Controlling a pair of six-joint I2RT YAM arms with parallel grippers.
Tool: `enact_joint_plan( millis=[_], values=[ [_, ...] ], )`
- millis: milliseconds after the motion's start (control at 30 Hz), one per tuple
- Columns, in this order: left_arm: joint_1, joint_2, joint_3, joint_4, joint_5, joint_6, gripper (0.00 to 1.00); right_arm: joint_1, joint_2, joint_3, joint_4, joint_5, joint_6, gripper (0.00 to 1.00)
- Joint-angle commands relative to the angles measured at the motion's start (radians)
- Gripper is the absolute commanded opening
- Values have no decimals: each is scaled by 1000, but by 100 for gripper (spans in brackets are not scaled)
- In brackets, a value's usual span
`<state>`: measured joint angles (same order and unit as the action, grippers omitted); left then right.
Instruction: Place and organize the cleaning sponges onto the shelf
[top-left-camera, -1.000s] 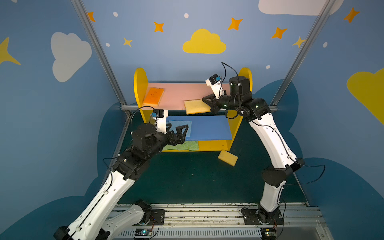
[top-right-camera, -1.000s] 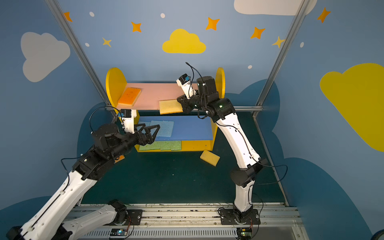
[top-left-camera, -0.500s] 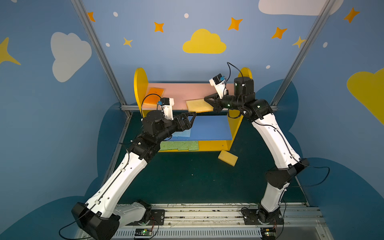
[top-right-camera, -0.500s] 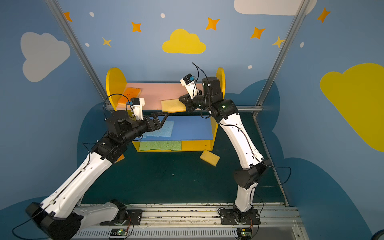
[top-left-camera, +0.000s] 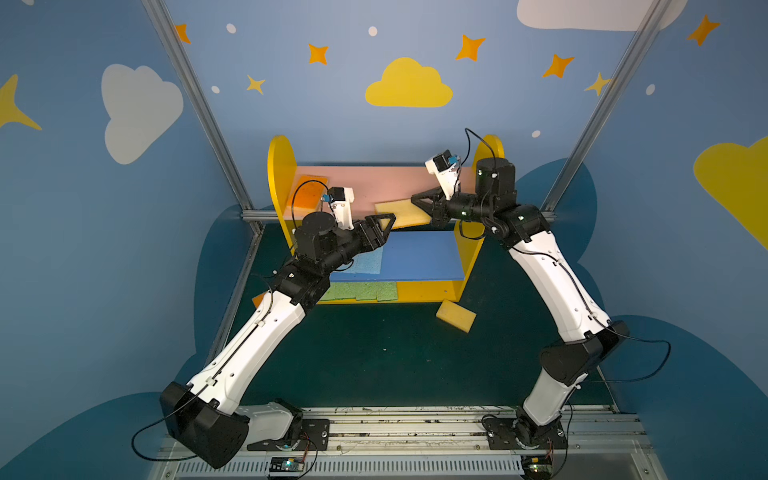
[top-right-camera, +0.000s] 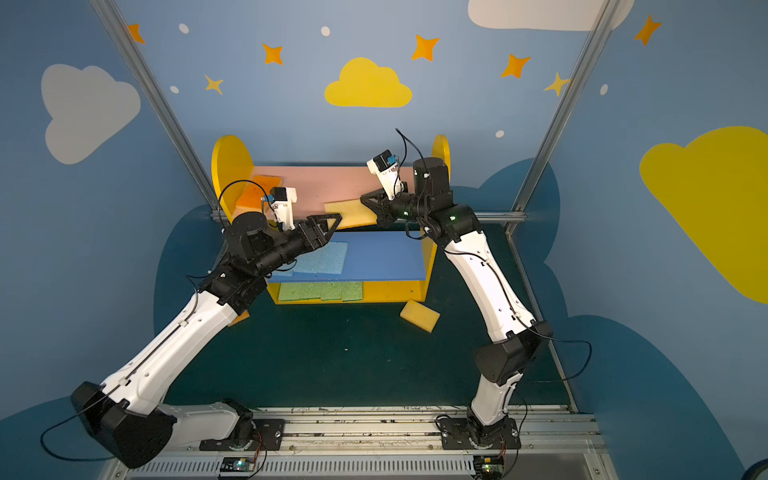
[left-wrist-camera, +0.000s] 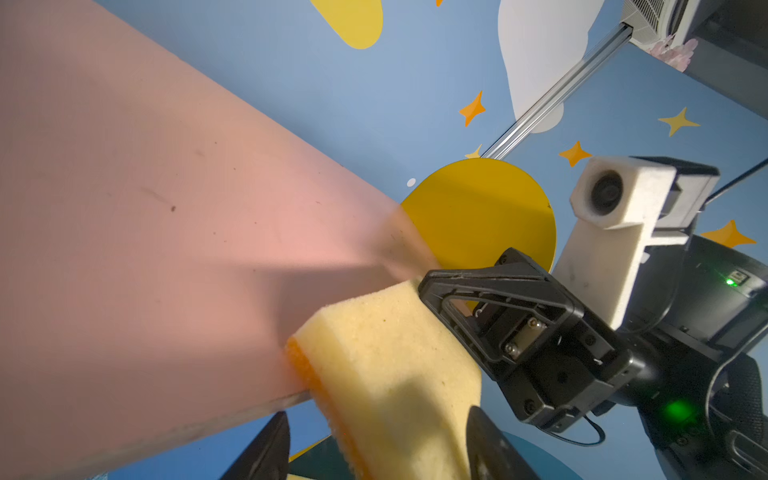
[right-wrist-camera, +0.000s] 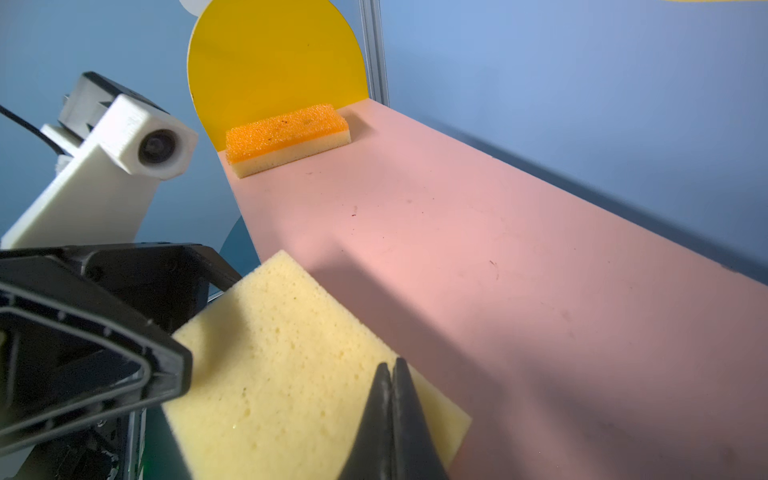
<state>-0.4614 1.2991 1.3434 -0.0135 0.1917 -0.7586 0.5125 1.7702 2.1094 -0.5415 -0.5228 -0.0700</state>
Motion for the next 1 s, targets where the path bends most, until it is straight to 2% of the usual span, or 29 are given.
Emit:
enact_joint_plan(
  millis=[0, 300, 367, 467, 533, 567, 700, 767, 833, 967],
  values=[
    [-6, 3, 17, 50, 23, -15, 59, -5, -7, -41, -36, -33, 22, 0],
    [-31, -16, -5, 57, 15, -12, 40, -2, -59, -130, 21, -60, 42, 0],
    [-32, -24, -15, 59, 18, -16, 33, -3, -72, -147, 28, -56, 44, 0],
    [-35, -35, -31, 64, 23, -24, 16, -6, -88, -164, 36, -48, 50, 3],
    [-36, -46, -41, 61, 17, -26, 6, -6, -92, -164, 35, -48, 53, 8],
    [-37, -51, -45, 61, 15, -25, 4, -6, -92, -161, 32, -48, 54, 12],
    [-34, -81, -53, 34, 20, -10, 3, -12, -108, -154, 20, -49, 56, 41],
    [-23, -104, -48, 7, 34, 6, 3, -23, -130, -165, 26, -65, 69, 51],
    [3, -134, -48, -24, 80, 8, 3, -39, -148, -161, 16, -99, 85, 58],
    [59, -192, -52, -58, 165, 10, 3, -58, -183, -160, -12, -187, 108, 63]
  ],
)
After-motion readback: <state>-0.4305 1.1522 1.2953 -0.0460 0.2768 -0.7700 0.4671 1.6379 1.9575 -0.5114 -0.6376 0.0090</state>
